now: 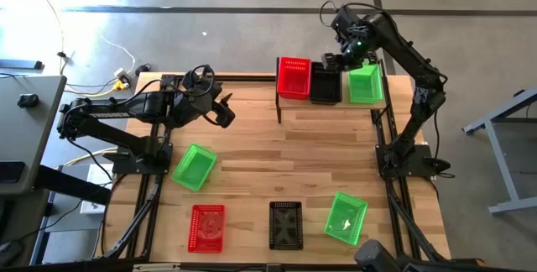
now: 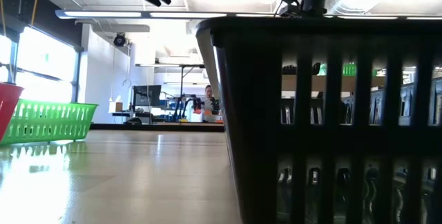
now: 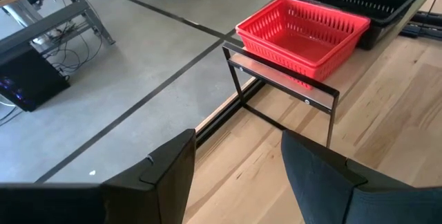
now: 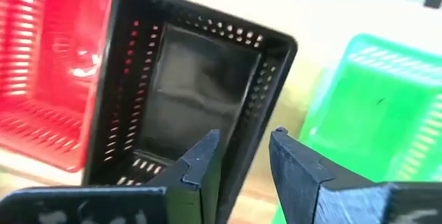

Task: Stack baskets on shelf by color
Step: Stack the bottom green bin on top of the green bin on the shelf

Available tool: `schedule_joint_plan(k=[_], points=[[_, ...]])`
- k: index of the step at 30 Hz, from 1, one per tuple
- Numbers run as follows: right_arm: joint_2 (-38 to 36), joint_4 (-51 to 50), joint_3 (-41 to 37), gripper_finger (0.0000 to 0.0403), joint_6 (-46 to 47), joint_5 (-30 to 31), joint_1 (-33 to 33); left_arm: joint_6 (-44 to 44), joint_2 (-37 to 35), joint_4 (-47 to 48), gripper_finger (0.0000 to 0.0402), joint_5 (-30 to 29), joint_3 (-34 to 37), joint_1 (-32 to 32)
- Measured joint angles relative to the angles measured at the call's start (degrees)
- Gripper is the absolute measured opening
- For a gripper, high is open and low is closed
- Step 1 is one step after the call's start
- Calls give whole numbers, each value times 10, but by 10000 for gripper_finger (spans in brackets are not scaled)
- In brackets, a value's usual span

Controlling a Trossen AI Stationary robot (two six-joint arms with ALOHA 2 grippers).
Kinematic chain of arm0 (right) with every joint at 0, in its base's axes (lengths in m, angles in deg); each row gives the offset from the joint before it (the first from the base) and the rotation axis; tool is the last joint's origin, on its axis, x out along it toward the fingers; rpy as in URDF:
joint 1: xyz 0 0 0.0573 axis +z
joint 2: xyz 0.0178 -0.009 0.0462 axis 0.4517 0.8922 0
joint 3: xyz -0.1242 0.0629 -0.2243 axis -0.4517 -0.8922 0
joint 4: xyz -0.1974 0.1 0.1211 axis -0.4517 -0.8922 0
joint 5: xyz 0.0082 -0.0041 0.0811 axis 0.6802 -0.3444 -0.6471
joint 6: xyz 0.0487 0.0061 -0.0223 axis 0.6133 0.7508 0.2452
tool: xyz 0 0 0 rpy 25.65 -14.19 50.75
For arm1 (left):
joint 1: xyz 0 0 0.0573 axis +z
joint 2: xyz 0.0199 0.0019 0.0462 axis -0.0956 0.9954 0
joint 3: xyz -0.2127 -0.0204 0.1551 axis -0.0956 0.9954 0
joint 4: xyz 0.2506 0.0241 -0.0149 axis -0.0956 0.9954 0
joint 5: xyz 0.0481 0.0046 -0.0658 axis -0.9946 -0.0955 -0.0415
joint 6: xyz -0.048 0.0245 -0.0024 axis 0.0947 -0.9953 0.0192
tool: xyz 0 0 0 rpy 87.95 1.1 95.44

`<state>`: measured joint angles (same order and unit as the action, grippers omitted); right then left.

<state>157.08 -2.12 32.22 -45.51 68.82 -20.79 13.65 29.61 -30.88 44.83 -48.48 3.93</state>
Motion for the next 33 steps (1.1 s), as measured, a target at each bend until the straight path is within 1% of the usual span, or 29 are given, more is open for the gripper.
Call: schedule_joint_plan(k=[4,7,11,14,19,23,27,33], points=[[-6,0,0,110,-18,20,0,2,0,-1,203,0,0,0],[-18,0,0,110,-43,20,3,2,0,-5,203,0,0,0],[-39,0,0,110,-78,20,28,14,0,-5,203,5,0,0],[-52,0,1,110,-100,19,56,27,0,-5,203,29,0,0],[-67,0,1,110,-122,19,117,33,0,-5,203,81,0,0],[-76,0,1,110,-120,27,179,52,0,-3,203,116,0,0],[-83,0,1,110,-101,45,244,66,0,3,203,140,0,0],[-87,0,1,110,-47,65,348,66,0,32,203,171,0,0]])
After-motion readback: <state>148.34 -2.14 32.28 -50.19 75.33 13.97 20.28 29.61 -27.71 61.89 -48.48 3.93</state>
